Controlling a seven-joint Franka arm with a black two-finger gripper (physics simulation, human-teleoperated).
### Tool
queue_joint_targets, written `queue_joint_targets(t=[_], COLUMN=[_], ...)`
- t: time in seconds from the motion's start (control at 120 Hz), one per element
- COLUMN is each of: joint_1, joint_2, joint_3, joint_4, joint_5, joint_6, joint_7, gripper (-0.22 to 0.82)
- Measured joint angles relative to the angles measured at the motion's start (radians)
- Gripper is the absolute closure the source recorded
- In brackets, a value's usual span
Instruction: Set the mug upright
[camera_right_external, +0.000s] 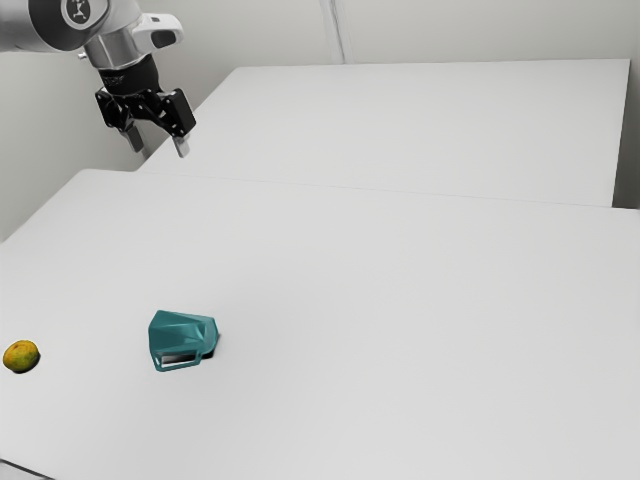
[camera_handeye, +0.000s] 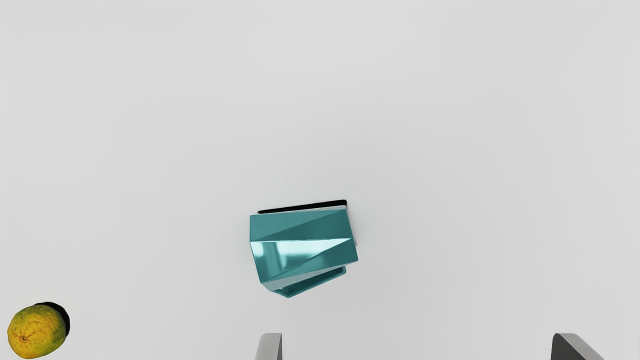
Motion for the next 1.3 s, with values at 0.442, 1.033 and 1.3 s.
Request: queue_joint_targets(t=[0.442,1.033,1.3], joint_1=[0.066,0.49,0.568], joint_2=[-0.092,-0.1,-0.083], joint_3=[0.0,0.047,0.11], joint_4=[-0.091,-0.388,-0.59], joint_5=[-0.003,-0.44,-0.693], joint_6=[-0.002,0.157,0.205], joint_7=[-0.001,0.265,0.499], gripper=[0.02,0.02,0.02])
